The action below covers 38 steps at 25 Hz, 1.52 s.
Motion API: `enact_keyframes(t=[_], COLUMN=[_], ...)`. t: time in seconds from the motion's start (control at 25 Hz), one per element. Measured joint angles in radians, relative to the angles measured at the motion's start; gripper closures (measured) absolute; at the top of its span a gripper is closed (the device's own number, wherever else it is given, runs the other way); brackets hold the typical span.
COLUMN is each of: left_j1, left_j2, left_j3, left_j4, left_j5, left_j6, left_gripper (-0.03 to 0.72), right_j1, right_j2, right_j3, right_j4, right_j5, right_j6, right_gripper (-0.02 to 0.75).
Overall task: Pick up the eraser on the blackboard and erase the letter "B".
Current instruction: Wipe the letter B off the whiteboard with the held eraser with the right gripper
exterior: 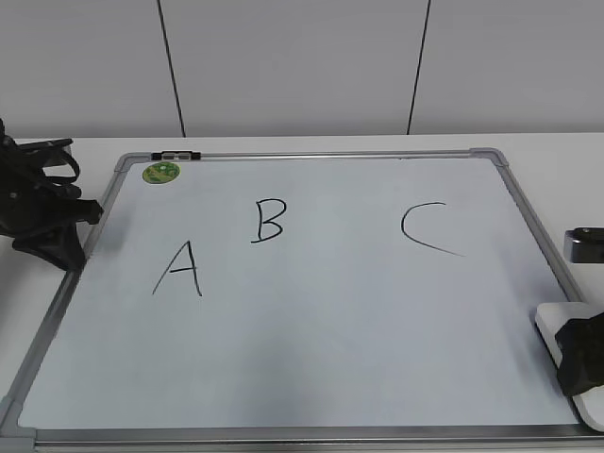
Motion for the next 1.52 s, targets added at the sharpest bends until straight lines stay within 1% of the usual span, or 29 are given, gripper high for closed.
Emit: enact_keyframes(t=[0.08,0.32,0.64,1.08,1.16,1.36,1.52], left_j1=[0.000,0.000,0.000,0.000,0.000,0.000,0.000], left_j2=[0.000,0.000,0.000,0.000,0.000,0.000,0.000], left_j3=[0.000,0.000,0.000,0.000,0.000,-0.001,-0.001], left_j4=[0.000,0.000,0.000,0.000,0.000,-0.002,-0.002], left_j5=[0.000,0.000,0.000,0.000,0.000,0.000,0.000], left_j6=[0.000,0.000,0.000,0.000,0.000,0.000,0.000], left_gripper=[0.656,0.656,0.656,0.656,0.656,0.656,0.656], right_j1=[0.000,0.000,0.000,0.004,0.020,0.145,0.226], right_j2=[0.000,0.005,-0.005,-0.021,-0.021,-0.021,0.009], right_j3=[0.000,-0.025,-0.095,-0.301,-0.340,-0.469,-0.564], right_j4=[-0.003,-0.012,-0.017,-0.021,-0.031,-0.039,-0.039], right_j5=[0.000,0.032,0.142,0.299,0.312,0.317,0.305], right_j6=[0.000,0.004,0.004,0.004,0.004,0.002,0.002], right_gripper=[0.185,0.191,0.195,0.195,0.195,0.195,0.195])
